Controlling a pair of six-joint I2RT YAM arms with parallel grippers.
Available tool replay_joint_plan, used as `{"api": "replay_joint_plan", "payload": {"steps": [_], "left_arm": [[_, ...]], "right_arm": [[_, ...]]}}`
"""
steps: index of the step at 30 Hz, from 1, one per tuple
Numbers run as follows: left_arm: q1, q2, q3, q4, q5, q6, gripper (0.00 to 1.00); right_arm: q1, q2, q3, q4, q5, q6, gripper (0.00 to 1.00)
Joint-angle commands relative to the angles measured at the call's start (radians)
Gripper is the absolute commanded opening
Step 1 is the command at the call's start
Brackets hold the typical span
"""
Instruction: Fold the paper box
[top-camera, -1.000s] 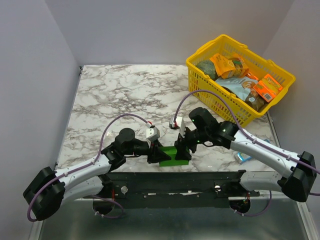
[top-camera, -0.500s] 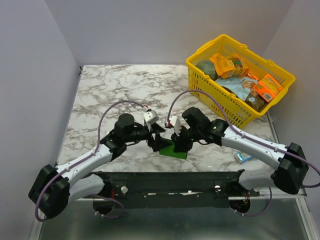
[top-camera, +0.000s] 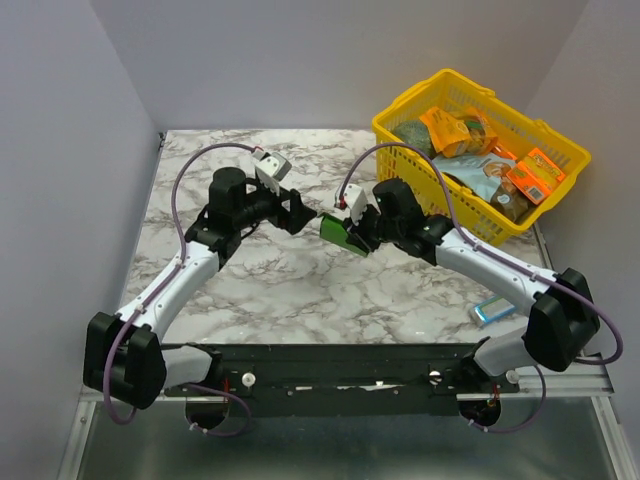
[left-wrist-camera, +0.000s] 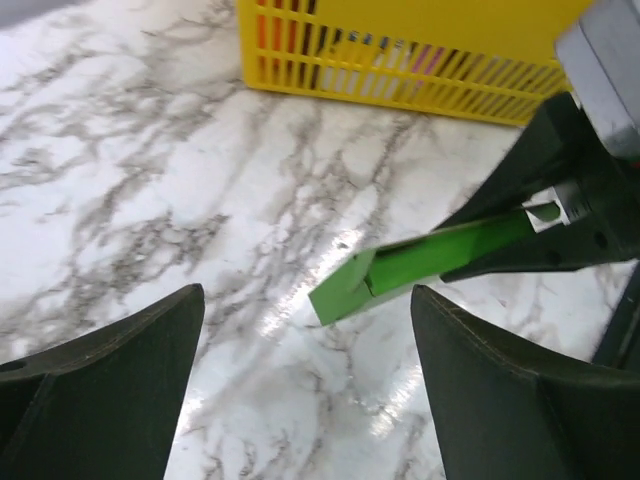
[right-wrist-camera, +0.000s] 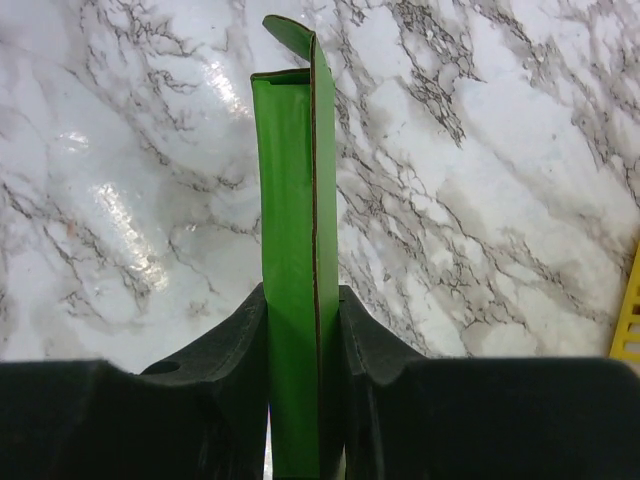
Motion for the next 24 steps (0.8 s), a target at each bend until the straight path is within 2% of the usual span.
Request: {"api": "replay_joint_plan", "payload": {"steps": [1,2,4,10,16,22,23,24], "left_arm": [[0.009,0.021,0.011,0.006,-0.059,0.076,0.87],[0.009,0.021,0.026,-0.009,-0.055,0.052,0.78],[-0.008,-0.004,0.000,0.036,-0.045,-0.002,0.71],[-0.129,-0.025,-0.035,-0.072,-0.207,0.101,0.70],[-0.141,0.027,-0.028,-0.057,-0.122,0.113,0.62],[-0.143,0.036,-0.018,-0.078,-0.148,0.112,0.53],[-0.143,0.039,-0.014,-0.083,-0.156,0.112,0.47],[-0.143,0.042,-0.012,-0.087,-0.148,0.113,0.46]], "right_arm": [[0.000,0.050,0.014,0.079,-0.007,-0.050,0.23],[-0.002,0.053,-0.006,0.083,-0.022,-0.040,0.23],[-0.002,0.057,-0.017,0.083,-0.050,-0.016,0.24],[-0.002,0.048,-0.049,0.042,-0.056,0.027,0.24],[-0.002,0.031,-0.042,0.011,-0.108,0.032,0.24],[-0.002,0.022,-0.045,0.002,-0.111,0.036,0.24],[-0.002,0.020,-0.048,0.001,-0.116,0.038,0.24],[-0.002,0.019,-0.048,0.001,-0.118,0.038,0.24]]}}
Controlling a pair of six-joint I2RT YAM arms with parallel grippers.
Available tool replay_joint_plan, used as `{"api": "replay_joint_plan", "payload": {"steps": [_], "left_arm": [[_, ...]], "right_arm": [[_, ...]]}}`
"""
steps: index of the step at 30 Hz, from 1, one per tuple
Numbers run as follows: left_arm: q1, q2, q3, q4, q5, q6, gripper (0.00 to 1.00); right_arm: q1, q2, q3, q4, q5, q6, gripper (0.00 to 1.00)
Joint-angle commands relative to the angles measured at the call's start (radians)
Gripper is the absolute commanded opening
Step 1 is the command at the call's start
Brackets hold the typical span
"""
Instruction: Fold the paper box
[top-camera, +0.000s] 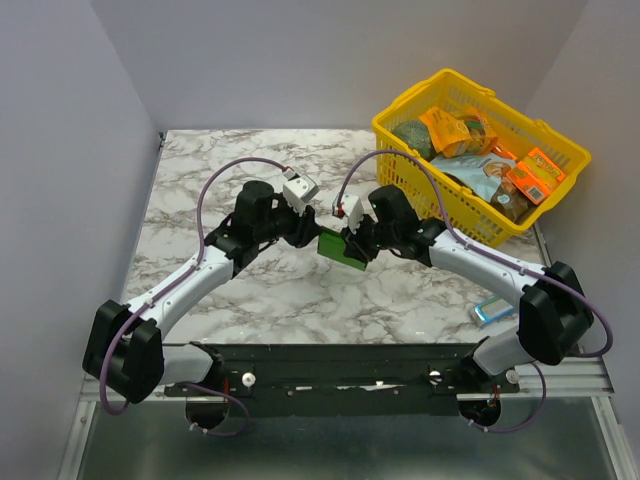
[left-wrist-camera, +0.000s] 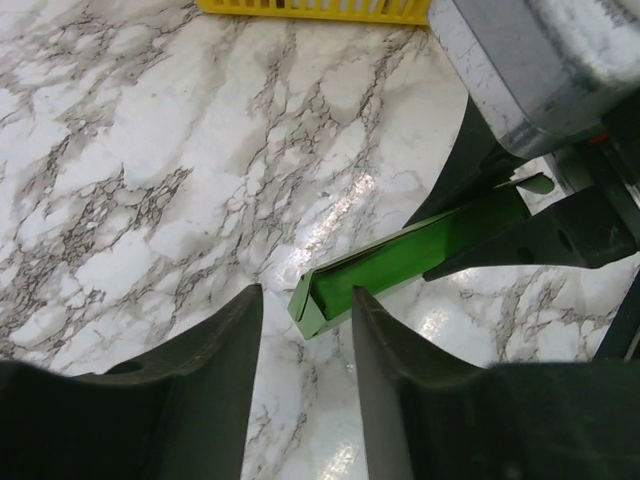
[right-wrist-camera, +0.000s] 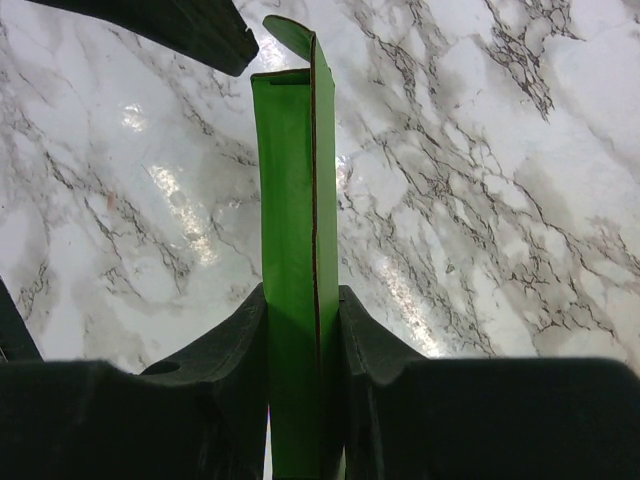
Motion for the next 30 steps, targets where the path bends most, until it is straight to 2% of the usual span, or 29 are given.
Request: {"api": "replay_joint_plan", "payload": {"steps": [1,9,18,28,30], "left_arm": [[0.001,0.008,0.015,-0.024,-0.013,0.019,0.46],[-0.003,0.028,0.021,-0.019,-0.003,0.016,0.38],[-0.010,0.050,0.026,-0.007,0.004,0.007,0.21],[-0.024,0.035,0.021,-0.002,0.004,0.004,0.23],[-0.027,0.033,0.021,-0.007,0.000,0.007,0.16]], "right_arm": [[-0.001,-0.029,-0.006,-0.015,-0.038,0.010,0.24],[-0.001,-0.013,0.003,-0.018,-0.051,0.012,0.24],[-0.002,-0.009,0.003,-0.018,-0.055,0.007,0.24],[-0.001,0.000,0.006,-0.020,-0.061,0.009,0.23],[0.000,0.002,0.006,-0.020,-0.061,0.009,0.23]]}}
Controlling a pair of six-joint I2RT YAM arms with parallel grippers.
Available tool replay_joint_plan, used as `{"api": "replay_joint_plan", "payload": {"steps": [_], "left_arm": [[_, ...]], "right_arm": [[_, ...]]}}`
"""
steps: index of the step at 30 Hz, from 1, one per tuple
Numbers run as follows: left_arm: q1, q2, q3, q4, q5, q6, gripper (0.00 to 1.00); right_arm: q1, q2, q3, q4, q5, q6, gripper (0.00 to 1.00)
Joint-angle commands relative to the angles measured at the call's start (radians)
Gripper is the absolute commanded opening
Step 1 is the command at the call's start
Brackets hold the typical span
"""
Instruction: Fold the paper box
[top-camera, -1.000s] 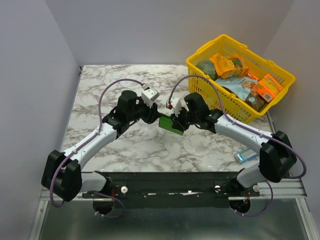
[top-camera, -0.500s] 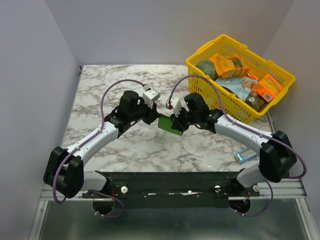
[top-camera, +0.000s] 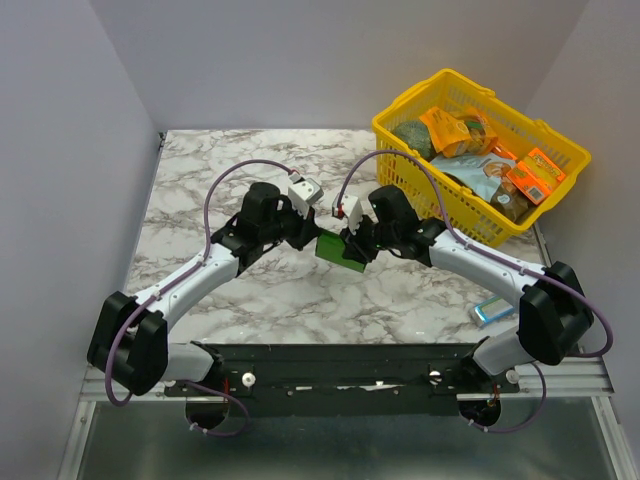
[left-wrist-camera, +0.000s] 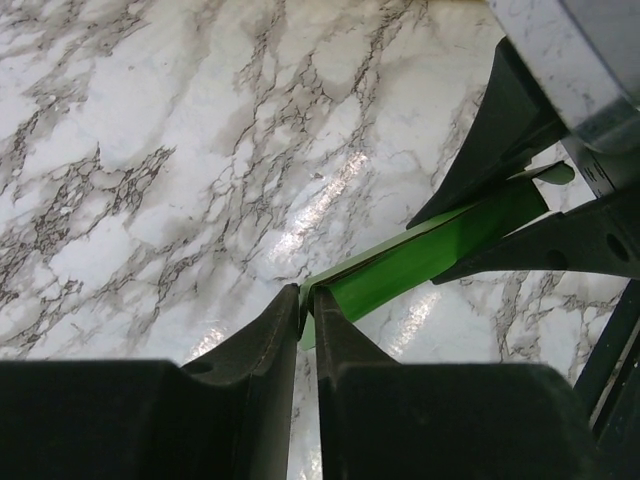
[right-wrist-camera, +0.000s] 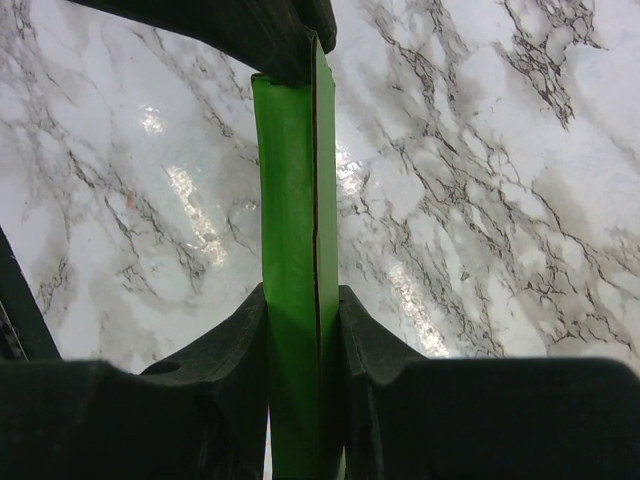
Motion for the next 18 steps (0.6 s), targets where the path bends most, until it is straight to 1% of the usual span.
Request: {"api": "replay_joint_plan", "payload": {"steps": [1,4,8,13,16,18], "left_arm": [[-0.012,-0.011,0.021,0.003,-0.001,0.003,0.14],[-0.015,-0.016,0.021,0.002,-0.005,0.005,0.10],[-0.021,-0.019,0.021,-0.005,-0.024,0.006,0.00],[-0.038,-0.004,0.027,-0.012,-0.039,-0.027,0.00],[-0.055,0.009,0.026,-0.014,-0.083,-0.069,0.00],[-0.064,0.013,0.009,0.005,-0.097,-0.125,0.00]], "right_arm": [[0.000,-0.001,0.006,-0.019,-0.025,0.007,0.23],[0.002,-0.001,0.008,-0.019,-0.028,0.007,0.23],[0.000,-0.003,0.003,-0.014,-0.017,0.002,0.22],[0.008,-0.009,-0.005,0.003,0.029,0.004,0.21],[0.014,-0.009,-0.005,0.003,0.049,0.011,0.21],[0.017,-0.006,-0.002,0.004,0.067,0.019,0.21]]}}
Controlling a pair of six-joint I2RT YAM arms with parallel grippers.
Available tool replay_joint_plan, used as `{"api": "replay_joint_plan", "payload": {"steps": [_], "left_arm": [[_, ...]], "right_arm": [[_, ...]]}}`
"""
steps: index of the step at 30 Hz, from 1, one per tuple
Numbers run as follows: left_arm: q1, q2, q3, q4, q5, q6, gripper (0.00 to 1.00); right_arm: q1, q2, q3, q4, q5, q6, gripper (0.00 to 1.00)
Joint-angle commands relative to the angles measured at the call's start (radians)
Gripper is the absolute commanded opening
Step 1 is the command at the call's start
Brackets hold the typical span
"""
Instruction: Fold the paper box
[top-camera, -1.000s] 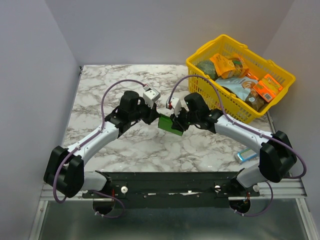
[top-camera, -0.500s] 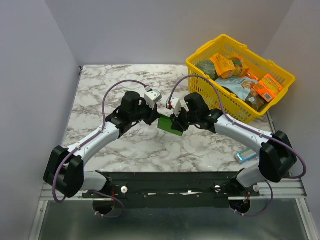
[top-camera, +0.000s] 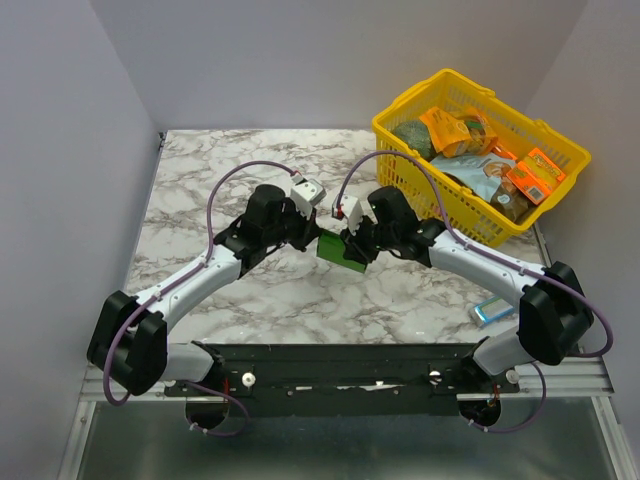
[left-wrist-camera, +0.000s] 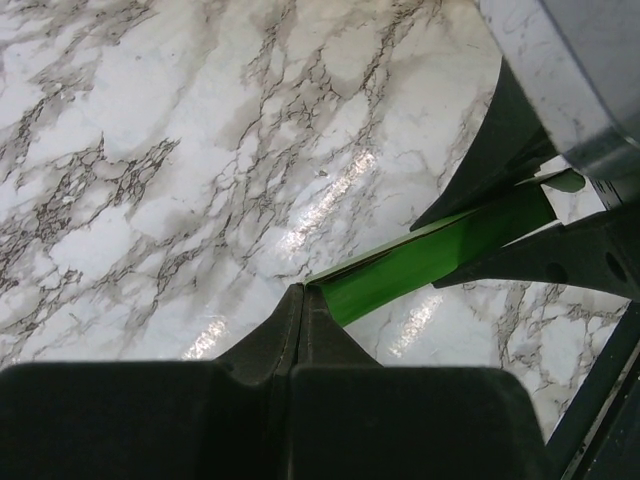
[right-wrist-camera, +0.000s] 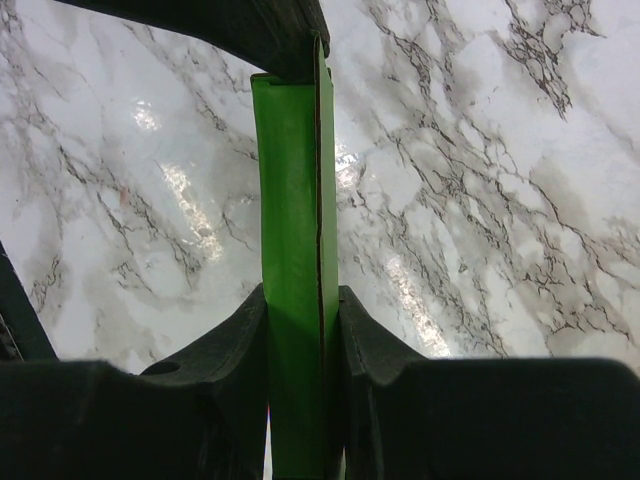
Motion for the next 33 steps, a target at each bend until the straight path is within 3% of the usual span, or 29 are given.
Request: {"api": "replay_joint_plan", "payload": {"steps": [1,6,10,16,17,19,33], "left_arm": [[-0.032,0.018,0.002,0.019,-0.041,-0.118,0.00],[-0.043,0.038,0.011,0.027,-0.041,-0.184,0.00],[-0.043,0.032,0.013,0.012,-0.024,-0.148,0.00],[-0.043,0.027,0.045,-0.065,-0.015,-0.049,0.25],[-0.043,0.026,0.048,-0.075,-0.018,-0.029,0.33],[-0.043,0.013,0.053,-0.085,-0.040,-0.015,0.38],[-0.026,-0.065,0.008,-0.014,-0.092,-0.017,0.36]], "right_arm": [[0.013,-0.006,0.000,0.012,0.052,0.026,0.21],[0.019,0.006,0.002,0.015,0.097,0.038,0.20],[0.019,0.011,0.000,0.015,0.122,0.043,0.20],[0.017,0.002,-0.003,0.015,0.114,0.040,0.20],[0.017,0.000,-0.004,0.016,0.111,0.038,0.21],[0.017,-0.004,-0.006,0.018,0.108,0.035,0.21],[0.019,-0.007,-0.007,0.021,0.083,0.035,0.20]]}}
